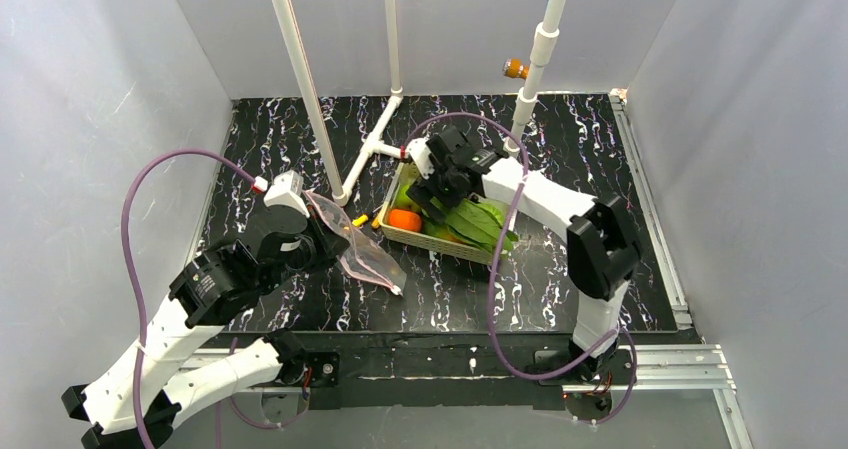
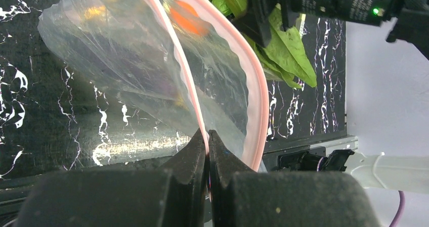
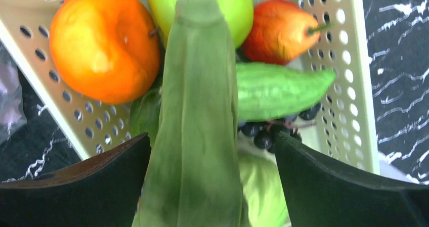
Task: Place the food in the zip-top bag and seal the zipper
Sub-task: Place the fake vegetable in the bin, then pick up the fake vegetable from the bin.
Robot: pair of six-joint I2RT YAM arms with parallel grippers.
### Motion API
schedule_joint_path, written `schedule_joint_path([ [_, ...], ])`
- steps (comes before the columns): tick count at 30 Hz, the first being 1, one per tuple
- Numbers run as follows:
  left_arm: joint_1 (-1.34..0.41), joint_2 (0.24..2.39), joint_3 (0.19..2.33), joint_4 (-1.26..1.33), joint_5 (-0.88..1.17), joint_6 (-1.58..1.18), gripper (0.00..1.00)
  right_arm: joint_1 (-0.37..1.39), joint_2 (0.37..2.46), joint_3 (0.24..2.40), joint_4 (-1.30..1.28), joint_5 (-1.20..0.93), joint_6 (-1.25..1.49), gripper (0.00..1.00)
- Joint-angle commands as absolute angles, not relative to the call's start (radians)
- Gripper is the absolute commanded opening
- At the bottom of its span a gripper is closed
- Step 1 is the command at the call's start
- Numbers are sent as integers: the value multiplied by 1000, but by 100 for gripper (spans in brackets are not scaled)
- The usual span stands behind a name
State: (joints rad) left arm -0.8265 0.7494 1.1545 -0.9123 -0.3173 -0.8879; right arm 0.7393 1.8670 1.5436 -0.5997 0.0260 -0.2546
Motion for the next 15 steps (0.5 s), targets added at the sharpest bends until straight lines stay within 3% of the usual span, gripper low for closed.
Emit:
schedule_joint_path([
  [1, -824, 747, 1170, -896, -313, -873, 0, 732, 1701, 1419, -470, 30, -169, 98],
  [15, -824, 731, 1165, -893, -298, -880, 0, 718, 1478, 1032, -173, 8, -81, 98],
])
